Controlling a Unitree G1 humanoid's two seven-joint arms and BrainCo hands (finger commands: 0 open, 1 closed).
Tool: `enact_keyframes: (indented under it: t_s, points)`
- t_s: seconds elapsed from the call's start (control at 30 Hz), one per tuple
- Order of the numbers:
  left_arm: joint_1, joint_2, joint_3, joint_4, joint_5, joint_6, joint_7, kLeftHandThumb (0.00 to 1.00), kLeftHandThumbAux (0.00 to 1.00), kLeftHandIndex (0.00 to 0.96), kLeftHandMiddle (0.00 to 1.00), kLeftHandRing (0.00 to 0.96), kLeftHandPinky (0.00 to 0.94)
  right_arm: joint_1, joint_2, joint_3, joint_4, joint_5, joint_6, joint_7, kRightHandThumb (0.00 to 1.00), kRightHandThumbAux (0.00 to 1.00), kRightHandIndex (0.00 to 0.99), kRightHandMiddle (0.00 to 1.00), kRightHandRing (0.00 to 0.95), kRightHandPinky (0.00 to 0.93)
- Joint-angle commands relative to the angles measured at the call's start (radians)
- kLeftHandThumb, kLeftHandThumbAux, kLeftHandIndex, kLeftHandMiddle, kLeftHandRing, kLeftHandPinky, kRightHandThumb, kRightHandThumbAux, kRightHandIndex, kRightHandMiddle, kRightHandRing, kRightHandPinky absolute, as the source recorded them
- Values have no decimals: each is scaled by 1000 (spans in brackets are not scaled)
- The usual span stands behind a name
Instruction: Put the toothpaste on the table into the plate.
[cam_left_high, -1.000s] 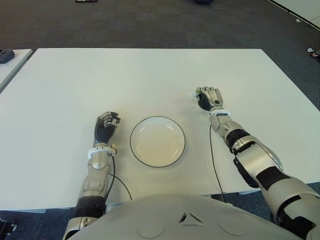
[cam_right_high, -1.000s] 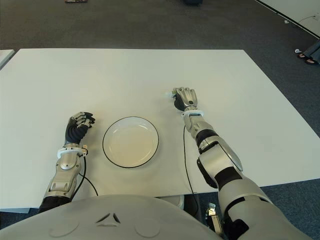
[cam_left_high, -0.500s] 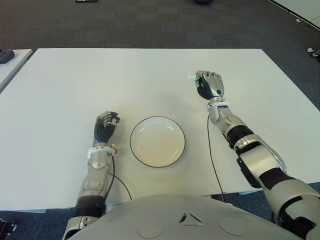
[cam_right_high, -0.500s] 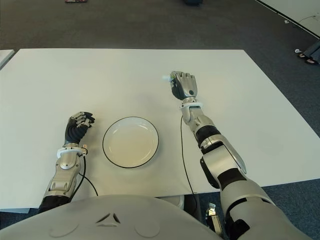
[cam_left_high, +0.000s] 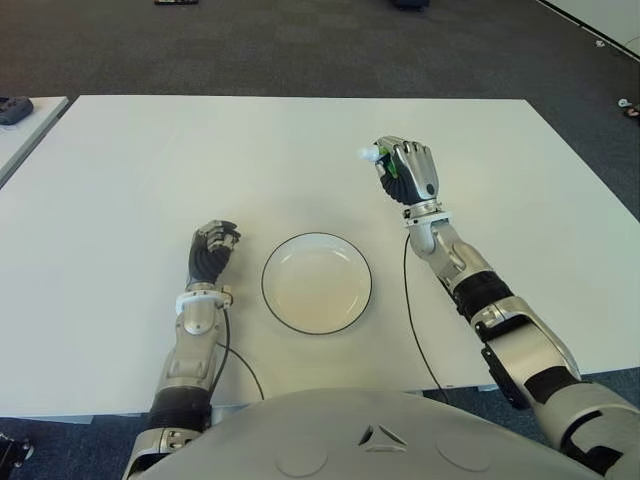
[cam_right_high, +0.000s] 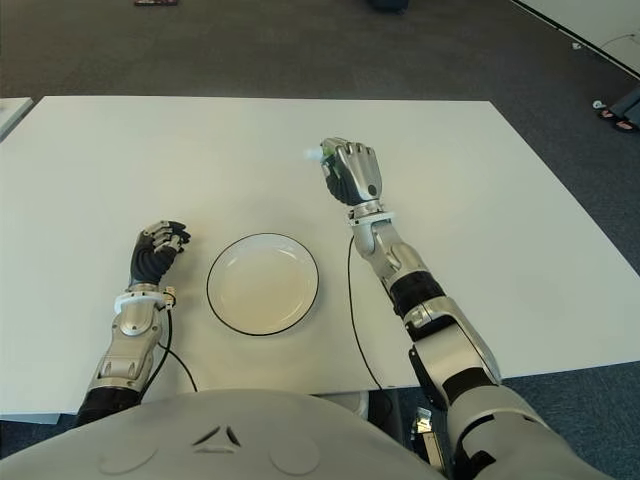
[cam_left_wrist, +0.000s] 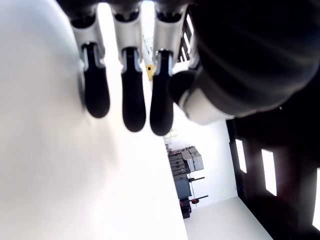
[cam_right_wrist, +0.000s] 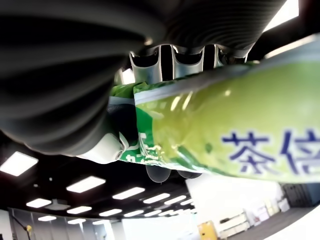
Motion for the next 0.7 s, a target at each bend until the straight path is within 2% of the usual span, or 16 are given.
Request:
enact_keyframes:
  t_s: [0.03, 0.17, 0.3, 0.5, 0.7]
  points:
    - [-17, 4, 2, 27, -14, -1, -12, 697, 723, 426, 494, 478, 465, 58, -12, 12, -121, -14, -48, 59, 850, 672, 419, 574, 711, 693]
    - [-20, 5, 2, 31, -14, -3, -11, 697, 723, 426, 488, 472, 465, 80, -28, 15, -169, -15, -89, 112, 851, 672, 420, 573, 711, 690]
    - [-20, 7, -2, 26, -9, 0, -10, 697, 723, 426, 485, 469, 463, 94, -88, 42, -221, 23, -215, 263, 851, 672, 422, 572, 709, 685]
    - [-17, 3, -2, 12, -12, 20, -13, 699, 723, 426, 478, 462, 457, 82, -135, 55, -238, 44, -343, 410, 854, 670, 428, 577, 711, 693]
    - [-16, -2, -2, 6, -17, 30, -12, 697, 723, 426, 476, 460, 454, 60, -138, 80, -194, 31, -447, 493, 856, 668, 433, 586, 708, 695]
